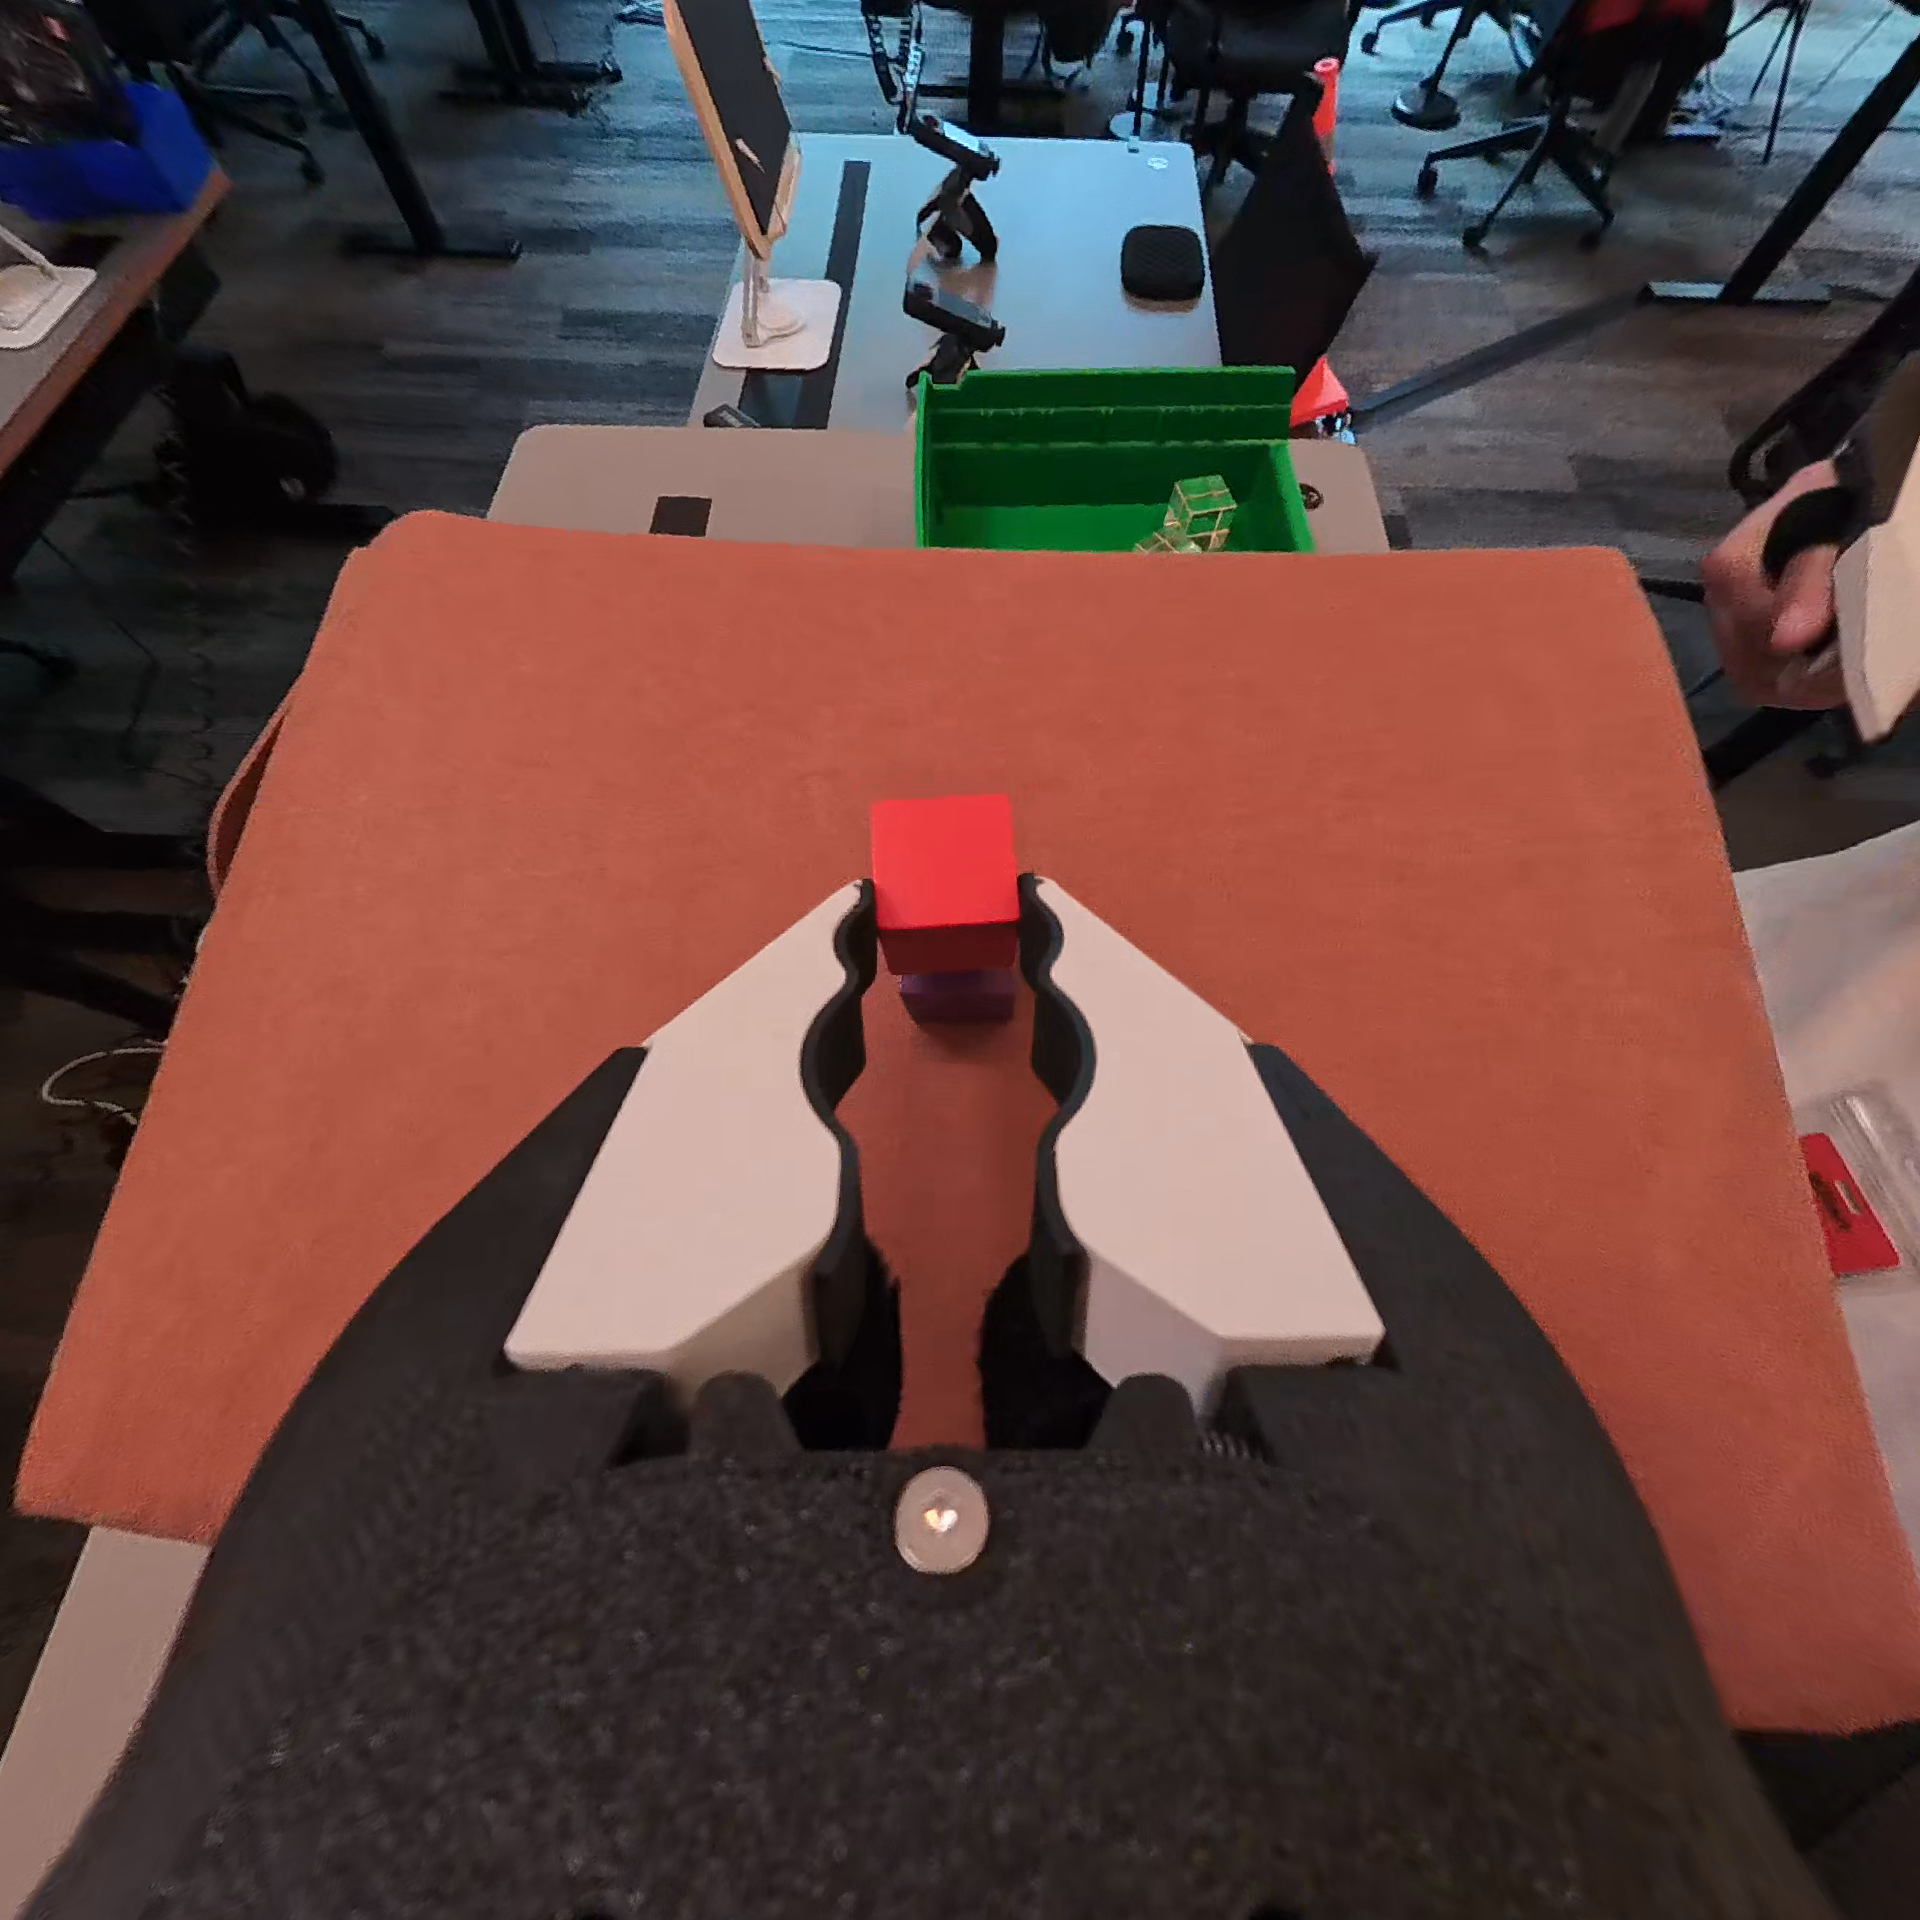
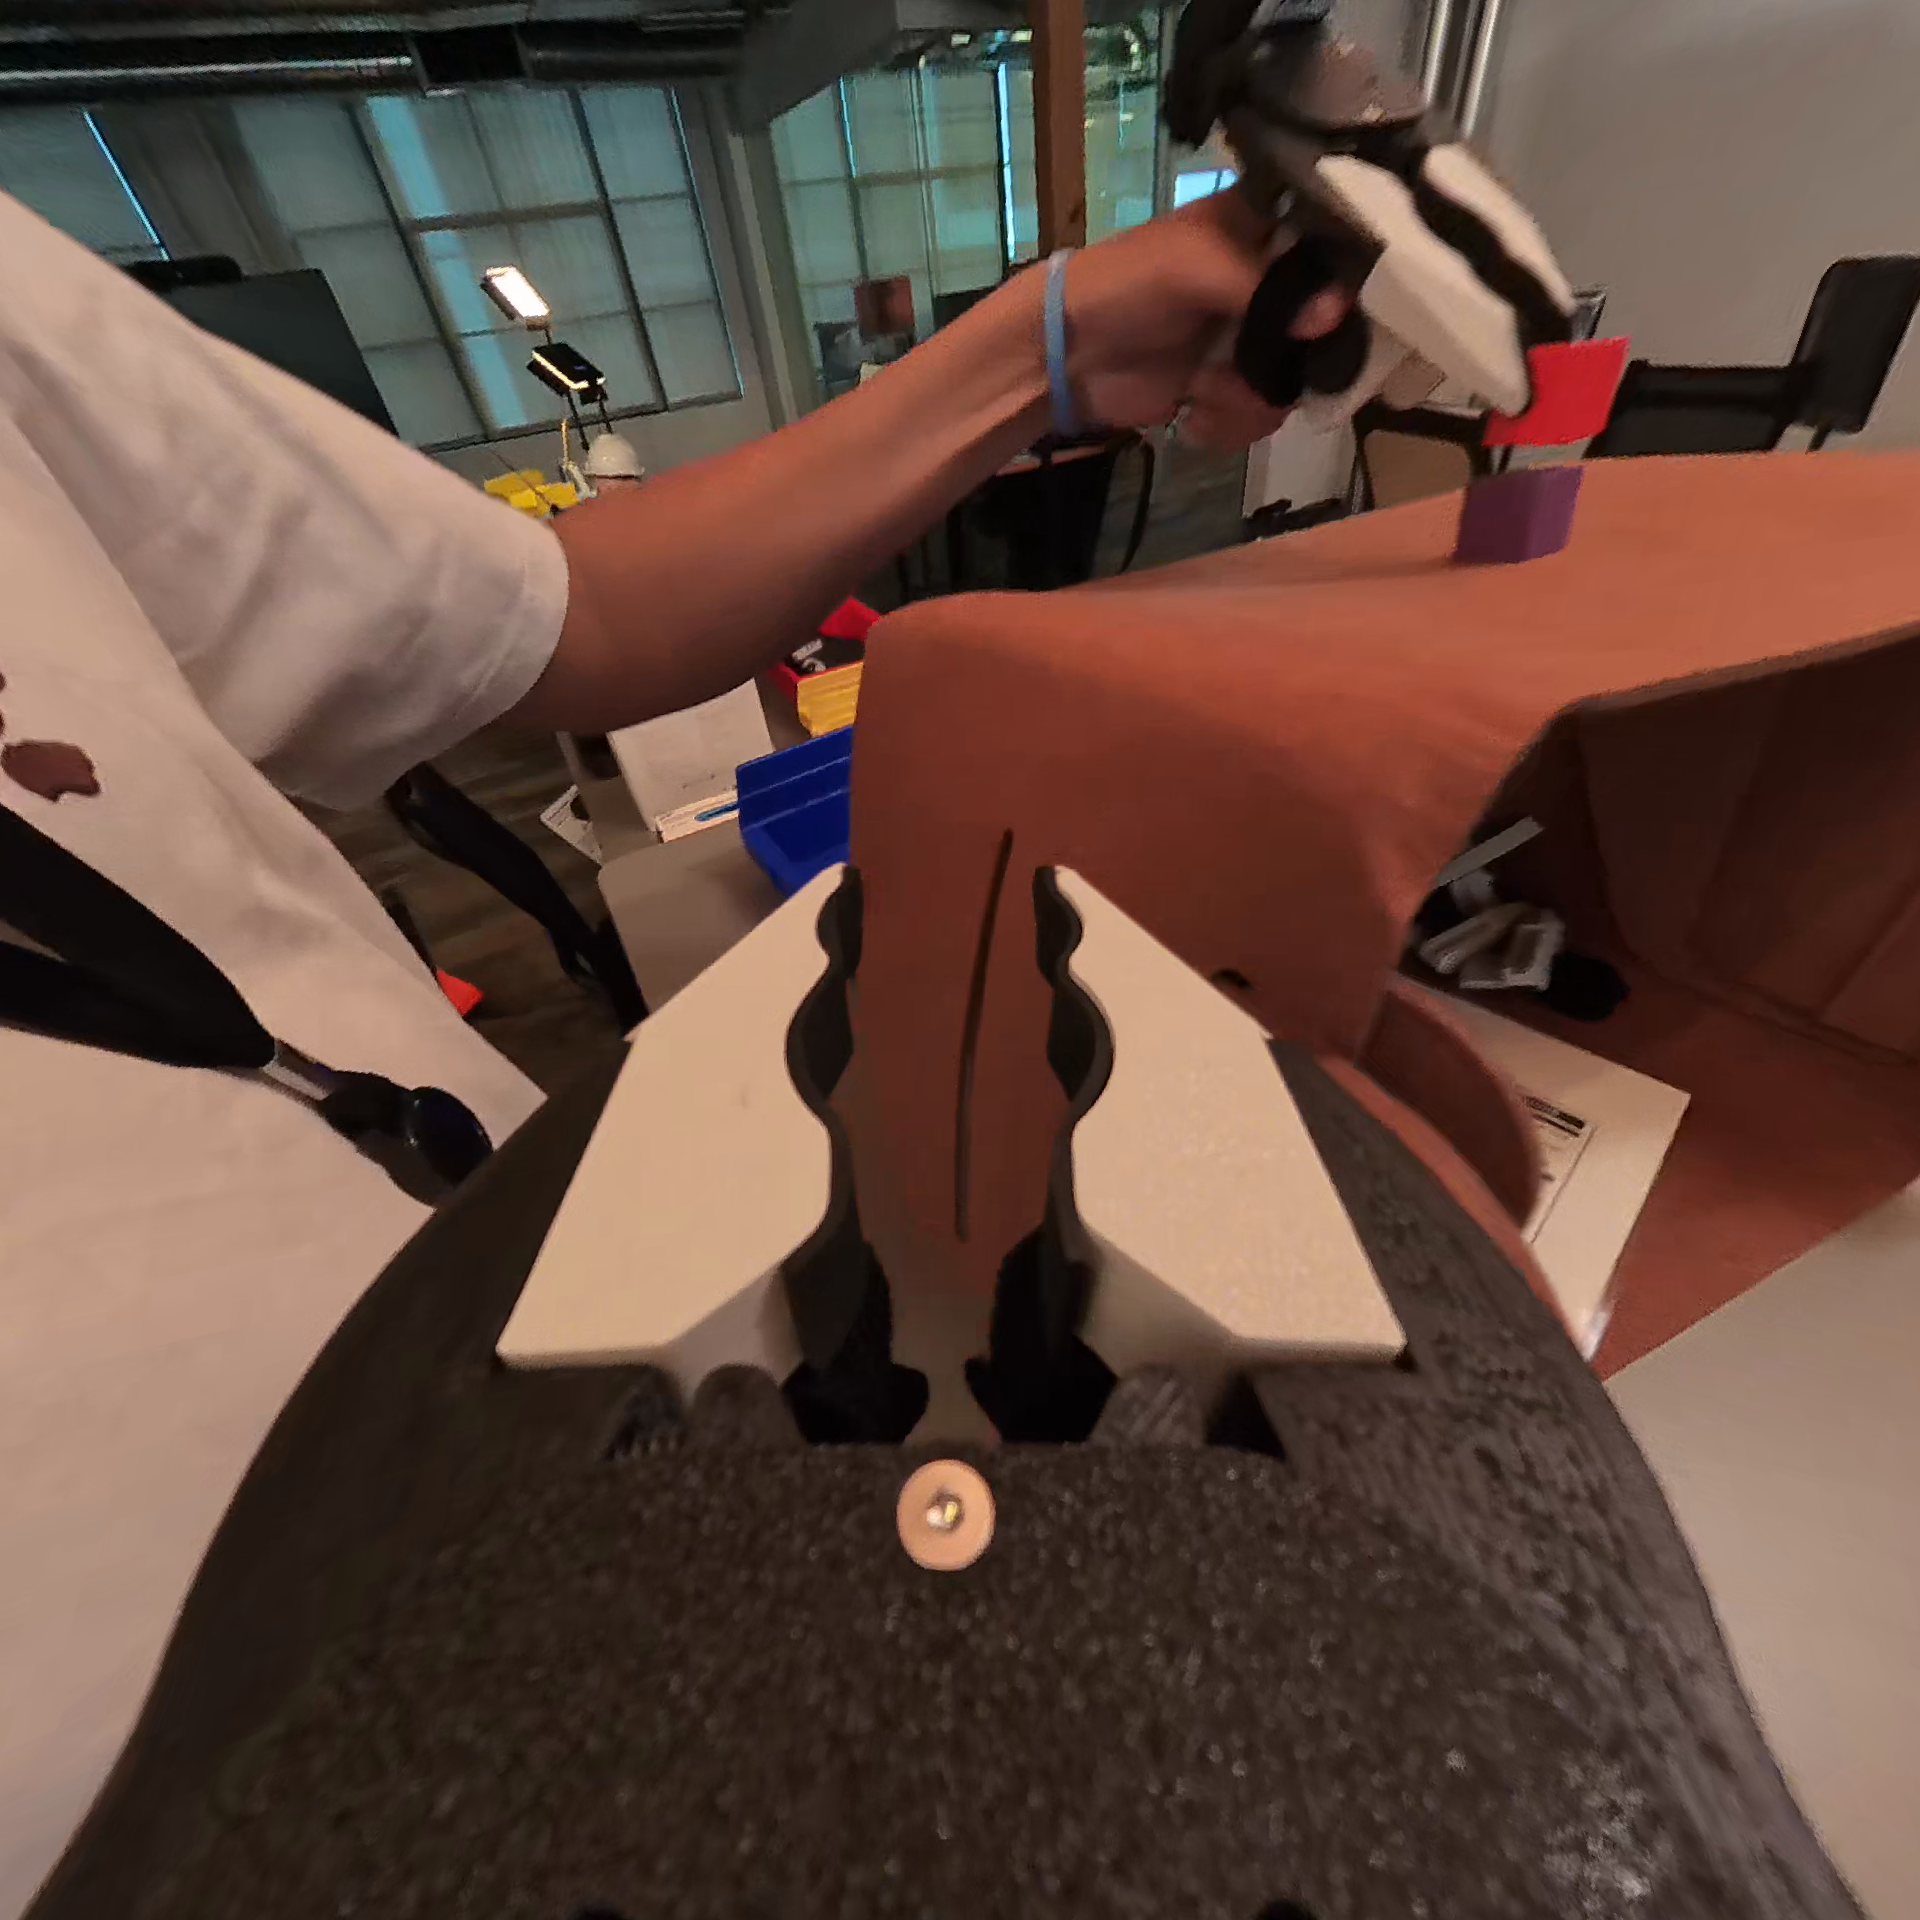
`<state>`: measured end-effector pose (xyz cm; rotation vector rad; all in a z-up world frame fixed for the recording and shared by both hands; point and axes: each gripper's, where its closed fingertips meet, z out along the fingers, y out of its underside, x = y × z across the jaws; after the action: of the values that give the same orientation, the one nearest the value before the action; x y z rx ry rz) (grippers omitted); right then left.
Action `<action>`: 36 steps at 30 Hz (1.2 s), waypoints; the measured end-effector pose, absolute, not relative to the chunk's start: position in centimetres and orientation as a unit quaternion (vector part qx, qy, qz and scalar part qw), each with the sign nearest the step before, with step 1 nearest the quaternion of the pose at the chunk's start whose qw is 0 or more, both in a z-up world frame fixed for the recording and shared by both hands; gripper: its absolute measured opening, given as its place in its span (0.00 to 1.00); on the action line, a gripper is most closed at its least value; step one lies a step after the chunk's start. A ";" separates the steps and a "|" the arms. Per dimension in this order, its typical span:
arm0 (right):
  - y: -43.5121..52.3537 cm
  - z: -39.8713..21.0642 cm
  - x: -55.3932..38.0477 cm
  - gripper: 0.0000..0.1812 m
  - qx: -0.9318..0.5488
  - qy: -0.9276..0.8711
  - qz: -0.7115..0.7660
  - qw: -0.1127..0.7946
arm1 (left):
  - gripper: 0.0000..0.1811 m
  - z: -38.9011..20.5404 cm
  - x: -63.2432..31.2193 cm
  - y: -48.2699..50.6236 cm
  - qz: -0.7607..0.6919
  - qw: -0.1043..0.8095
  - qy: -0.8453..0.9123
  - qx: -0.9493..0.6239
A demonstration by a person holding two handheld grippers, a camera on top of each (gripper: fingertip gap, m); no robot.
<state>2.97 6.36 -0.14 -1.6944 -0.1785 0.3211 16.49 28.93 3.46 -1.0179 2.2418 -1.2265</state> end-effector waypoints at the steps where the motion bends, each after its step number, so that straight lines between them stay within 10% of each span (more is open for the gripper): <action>1: 6.4 -0.6 2.6 0.18 -0.749 -0.081 0.142 0.642 | 0.15 3.3 16.5 28.9 -0.439 0.190 0.802 -0.359; 36: 6.6 -3.2 1.7 0.18 -0.781 -0.107 0.165 0.593 | 0.16 2.3 16.4 28.7 -0.451 0.160 0.802 -0.357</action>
<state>1.74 6.55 -3.16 -1.8161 -0.2477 0.3827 16.42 28.69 2.32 -1.0199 2.2915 -1.2885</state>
